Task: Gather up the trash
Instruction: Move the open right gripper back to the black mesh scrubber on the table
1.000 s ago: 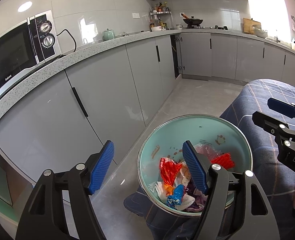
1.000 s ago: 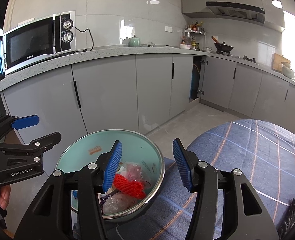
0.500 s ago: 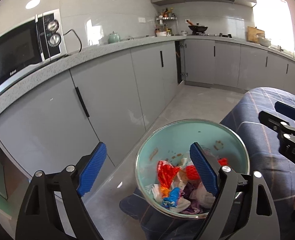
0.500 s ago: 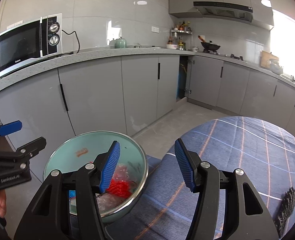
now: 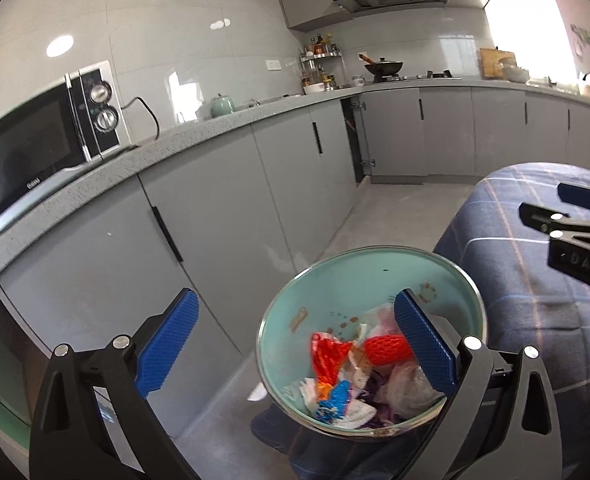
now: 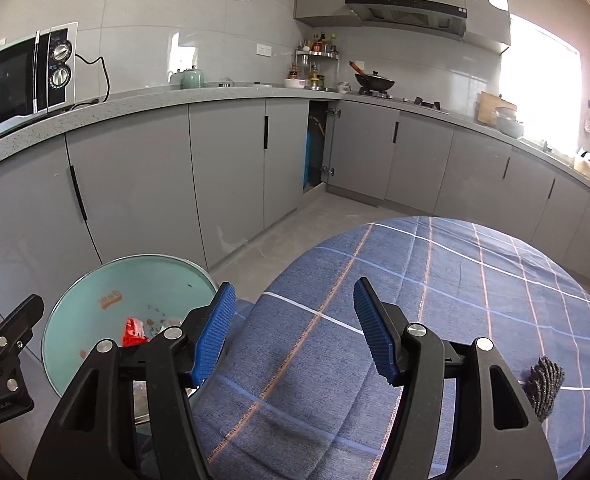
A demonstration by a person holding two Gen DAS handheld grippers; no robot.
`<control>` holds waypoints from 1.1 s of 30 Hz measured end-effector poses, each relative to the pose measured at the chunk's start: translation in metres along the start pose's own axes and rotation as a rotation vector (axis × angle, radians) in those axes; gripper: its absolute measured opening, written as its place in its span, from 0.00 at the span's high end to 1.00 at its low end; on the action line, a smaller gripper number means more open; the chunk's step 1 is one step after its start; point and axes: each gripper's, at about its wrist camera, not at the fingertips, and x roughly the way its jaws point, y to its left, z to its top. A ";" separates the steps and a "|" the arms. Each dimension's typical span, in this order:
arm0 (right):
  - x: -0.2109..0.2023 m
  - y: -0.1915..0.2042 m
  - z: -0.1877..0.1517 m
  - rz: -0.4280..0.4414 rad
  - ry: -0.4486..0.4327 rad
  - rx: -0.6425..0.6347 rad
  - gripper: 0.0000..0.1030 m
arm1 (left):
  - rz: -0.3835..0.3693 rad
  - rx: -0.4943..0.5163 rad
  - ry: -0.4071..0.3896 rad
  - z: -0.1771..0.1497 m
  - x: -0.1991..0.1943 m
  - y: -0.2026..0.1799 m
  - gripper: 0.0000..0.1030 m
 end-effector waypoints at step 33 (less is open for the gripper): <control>-0.061 -0.103 -0.045 -0.215 0.047 0.186 0.38 | -0.236 0.009 0.046 0.026 -0.015 -0.073 0.05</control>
